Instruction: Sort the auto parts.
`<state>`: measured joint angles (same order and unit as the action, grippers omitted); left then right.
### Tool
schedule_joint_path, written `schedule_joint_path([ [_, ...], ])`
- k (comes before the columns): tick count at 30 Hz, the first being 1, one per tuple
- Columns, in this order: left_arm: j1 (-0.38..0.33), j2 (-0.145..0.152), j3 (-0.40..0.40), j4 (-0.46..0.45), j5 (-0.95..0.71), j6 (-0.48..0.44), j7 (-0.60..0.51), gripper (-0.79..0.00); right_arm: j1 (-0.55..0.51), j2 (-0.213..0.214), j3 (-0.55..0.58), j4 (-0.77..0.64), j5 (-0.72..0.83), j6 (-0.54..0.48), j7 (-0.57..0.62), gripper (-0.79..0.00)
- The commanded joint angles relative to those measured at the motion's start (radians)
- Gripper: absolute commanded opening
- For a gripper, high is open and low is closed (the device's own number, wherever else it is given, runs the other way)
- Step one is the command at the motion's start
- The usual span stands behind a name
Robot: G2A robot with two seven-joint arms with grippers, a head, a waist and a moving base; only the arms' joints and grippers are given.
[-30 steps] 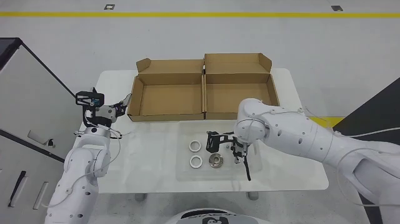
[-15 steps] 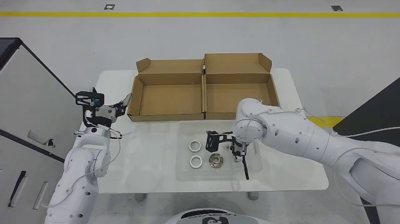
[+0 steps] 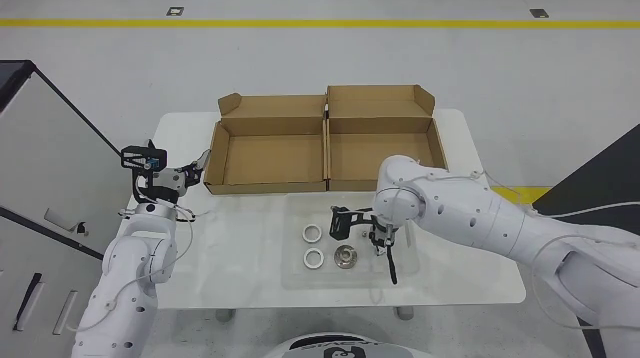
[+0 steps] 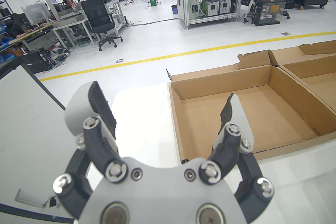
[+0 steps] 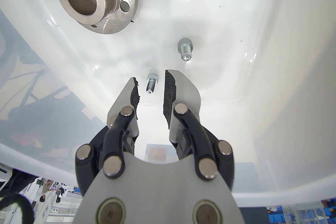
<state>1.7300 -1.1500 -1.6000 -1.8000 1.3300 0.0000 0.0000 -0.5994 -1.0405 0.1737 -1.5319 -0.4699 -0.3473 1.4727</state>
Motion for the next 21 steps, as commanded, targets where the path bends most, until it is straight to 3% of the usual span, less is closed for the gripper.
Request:
schedule_joint_path([
  [1,0.0,0.0,0.0,0.0,0.0,0.0,0.0,0.0,0.0,0.0,0.001,-0.001,-0.001,0.001,0.001,-0.557],
  [5,0.0,0.0,0.0,0.0,0.0,0.0,0.0,0.0,-0.001,-0.001,-0.004,0.004,-0.004,0.005,0.005,-0.6],
  [6,0.0,0.0,0.0,0.0,0.0,0.0,0.0,0.0,-0.001,-0.001,-0.004,0.007,-0.006,0.007,0.007,-0.637],
  [7,0.0,0.0,0.0,0.0,0.0,0.0,0.0,0.0,-0.002,-0.002,-0.002,0.009,-0.005,0.008,0.008,-0.736],
  [8,0.0,0.0,0.0,0.0,0.0,0.0,0.0,0.0,-0.002,-0.003,-0.001,0.01,-0.004,0.008,0.008,-0.785],
  [16,0.0,0.0,0.0,0.0,0.0,0.0,0.0,0.0,0.002,0.002,0.018,-0.005,0.011,0.018,0.018,-0.785],
  [21,0.0,0.0,0.0,0.0,0.0,0.0,0.0,0.0,0.009,0.03,0.075,-0.069,0.077,0.023,0.02,-0.785],
])
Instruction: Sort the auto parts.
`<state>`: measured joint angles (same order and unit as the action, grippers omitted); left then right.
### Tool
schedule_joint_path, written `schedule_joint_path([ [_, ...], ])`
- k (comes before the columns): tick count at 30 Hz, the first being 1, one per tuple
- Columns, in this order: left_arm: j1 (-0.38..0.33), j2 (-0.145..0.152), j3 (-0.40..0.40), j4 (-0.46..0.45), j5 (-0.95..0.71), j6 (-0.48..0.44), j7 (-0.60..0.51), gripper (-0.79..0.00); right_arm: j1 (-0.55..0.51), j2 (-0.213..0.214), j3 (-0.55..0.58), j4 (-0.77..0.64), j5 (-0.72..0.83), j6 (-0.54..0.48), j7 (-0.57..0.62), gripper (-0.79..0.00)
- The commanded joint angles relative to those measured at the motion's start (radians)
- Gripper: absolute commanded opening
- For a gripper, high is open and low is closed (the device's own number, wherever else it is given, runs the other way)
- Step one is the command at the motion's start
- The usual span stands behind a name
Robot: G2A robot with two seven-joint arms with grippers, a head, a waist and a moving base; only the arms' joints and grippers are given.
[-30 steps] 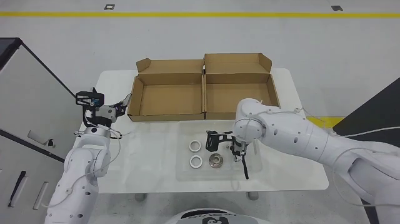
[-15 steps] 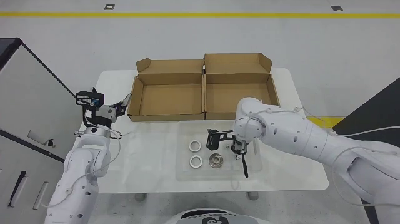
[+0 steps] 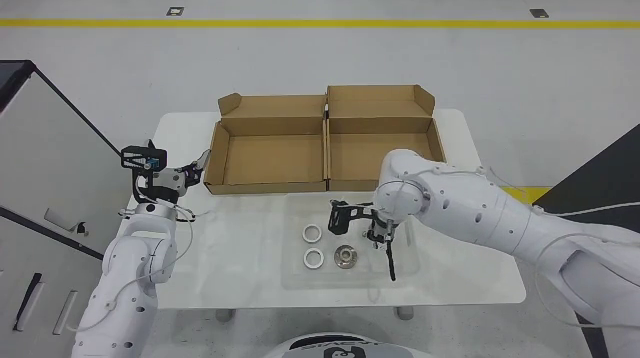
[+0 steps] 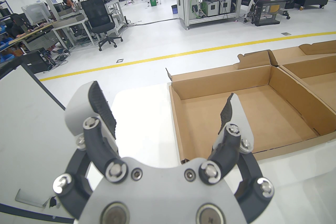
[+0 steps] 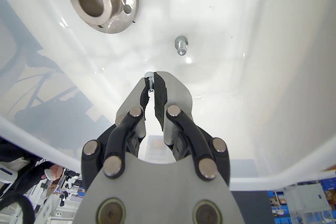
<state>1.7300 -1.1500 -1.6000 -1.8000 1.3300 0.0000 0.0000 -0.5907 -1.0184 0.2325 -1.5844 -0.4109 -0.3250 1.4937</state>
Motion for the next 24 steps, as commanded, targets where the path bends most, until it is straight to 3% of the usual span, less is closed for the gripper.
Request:
schedule_joint_path([
  [1,0.0,0.0,0.0,0.0,0.0,0.0,0.0,0.0,0.001,0.018,0.034,-0.032,0.034,0.0,0.001,-0.785],
  [10,0.0,0.0,0.0,0.0,0.0,0.0,0.0,0.0,-0.077,0.157,0.283,-0.174,0.175,-0.03,-0.04,-0.785],
  [17,0.0,0.0,0.0,0.0,0.0,0.0,0.0,0.0,-0.227,0.258,0.479,-0.177,0.367,-0.191,-0.19,-0.785],
  [24,0.0,0.0,0.0,0.0,0.0,0.0,0.0,0.0,-0.284,0.318,0.52,-0.191,0.538,-0.352,-0.35,-0.785],
])
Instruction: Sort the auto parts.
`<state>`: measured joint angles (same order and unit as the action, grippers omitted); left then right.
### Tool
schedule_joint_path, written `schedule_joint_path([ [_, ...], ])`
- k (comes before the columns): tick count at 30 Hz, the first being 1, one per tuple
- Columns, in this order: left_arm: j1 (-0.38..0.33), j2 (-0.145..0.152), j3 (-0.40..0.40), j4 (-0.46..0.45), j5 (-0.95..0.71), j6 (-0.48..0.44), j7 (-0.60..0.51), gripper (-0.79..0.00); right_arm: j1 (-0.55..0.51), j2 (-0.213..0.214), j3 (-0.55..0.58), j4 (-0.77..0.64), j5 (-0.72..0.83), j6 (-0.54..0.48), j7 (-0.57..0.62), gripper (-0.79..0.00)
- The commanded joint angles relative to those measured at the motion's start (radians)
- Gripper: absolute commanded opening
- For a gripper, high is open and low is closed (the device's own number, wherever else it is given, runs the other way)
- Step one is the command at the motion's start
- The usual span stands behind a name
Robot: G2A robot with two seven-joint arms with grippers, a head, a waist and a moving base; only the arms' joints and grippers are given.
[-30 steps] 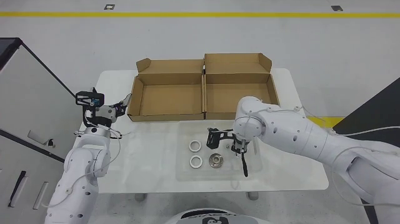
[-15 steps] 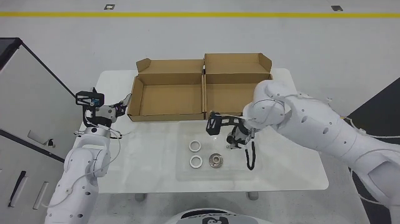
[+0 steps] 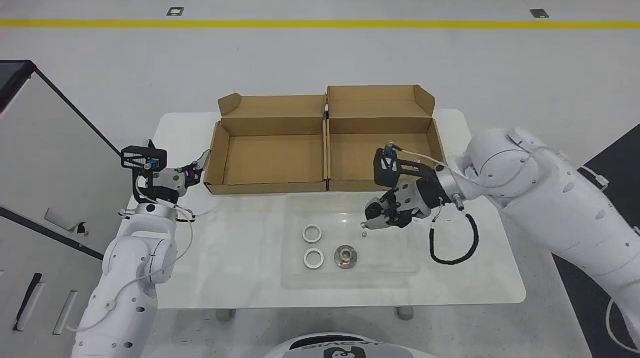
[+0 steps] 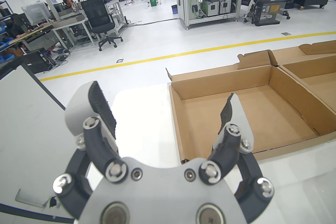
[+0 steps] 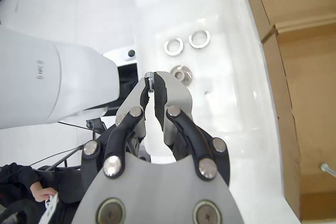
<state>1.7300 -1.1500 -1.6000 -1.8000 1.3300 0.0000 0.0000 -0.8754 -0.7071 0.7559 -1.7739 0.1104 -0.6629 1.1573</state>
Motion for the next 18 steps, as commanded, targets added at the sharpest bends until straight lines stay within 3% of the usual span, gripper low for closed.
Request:
schedule_joint_path([
  [1,0.0,0.0,0.0,0.0,0.0,0.0,0.0,0.0,0.005,0.013,-0.008,-0.002,0.019,-0.014,-0.014,-0.785],
  [13,0.0,0.0,0.0,0.0,0.0,0.0,0.0,0.0,0.009,0.017,-0.011,-0.005,0.023,-0.016,-0.016,-0.785],
  [18,0.0,0.0,0.0,0.0,0.0,0.0,0.0,0.0,-0.007,0.02,0.032,0.055,0.208,-0.057,-0.065,-0.785],
])
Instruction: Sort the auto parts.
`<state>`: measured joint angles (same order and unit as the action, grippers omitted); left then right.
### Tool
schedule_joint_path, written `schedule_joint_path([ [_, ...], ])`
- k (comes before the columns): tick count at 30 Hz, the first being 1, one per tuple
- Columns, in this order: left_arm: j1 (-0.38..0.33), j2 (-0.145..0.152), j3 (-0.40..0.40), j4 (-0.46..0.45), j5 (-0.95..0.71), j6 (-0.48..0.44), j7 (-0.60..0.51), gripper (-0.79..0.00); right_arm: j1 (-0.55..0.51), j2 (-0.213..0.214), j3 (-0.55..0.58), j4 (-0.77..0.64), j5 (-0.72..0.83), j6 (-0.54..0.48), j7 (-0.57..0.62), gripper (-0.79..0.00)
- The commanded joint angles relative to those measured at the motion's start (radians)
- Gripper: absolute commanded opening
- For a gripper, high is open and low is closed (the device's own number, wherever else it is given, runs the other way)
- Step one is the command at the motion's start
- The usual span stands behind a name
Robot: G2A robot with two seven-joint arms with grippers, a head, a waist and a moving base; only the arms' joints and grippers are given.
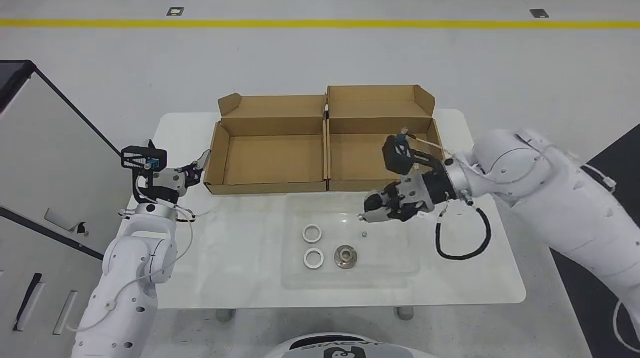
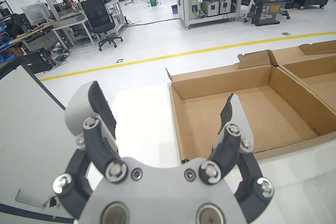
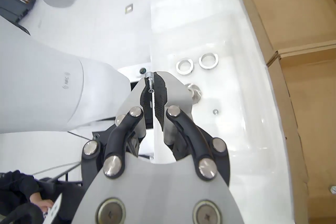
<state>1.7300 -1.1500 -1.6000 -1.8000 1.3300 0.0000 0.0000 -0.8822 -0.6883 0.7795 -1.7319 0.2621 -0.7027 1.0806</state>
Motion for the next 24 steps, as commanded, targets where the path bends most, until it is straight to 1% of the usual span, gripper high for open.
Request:
schedule_joint_path([
  [1,0.0,0.0,0.0,0.0,0.0,0.0,0.0,0.0,-0.001,0.003,0.015,0.022,0.107,-0.025,0.012,-0.785],
  [7,0.0,0.0,0.0,0.0,0.0,0.0,0.0,0.0,0.015,0.008,0.022,0.015,0.353,-0.036,0.001,-0.785],
  [12,0.0,0.0,0.0,0.0,0.0,0.0,0.0,0.0,0.05,-0.002,0.007,-0.031,0.543,-0.041,-0.004,-0.785],
  [18,0.0,0.0,0.0,0.0,0.0,0.0,0.0,0.0,0.093,-0.033,0.012,-0.087,0.749,-0.029,0.009,-0.785],
  [21,0.0,0.0,0.0,0.0,0.0,0.0,0.0,0.0,0.1,-0.057,0.031,-0.111,0.857,-0.003,0.034,-0.785],
  [24,0.0,0.0,0.0,0.0,0.0,0.0,0.0,0.0,0.094,-0.087,0.073,-0.122,0.964,0.05,0.088,-0.785],
])
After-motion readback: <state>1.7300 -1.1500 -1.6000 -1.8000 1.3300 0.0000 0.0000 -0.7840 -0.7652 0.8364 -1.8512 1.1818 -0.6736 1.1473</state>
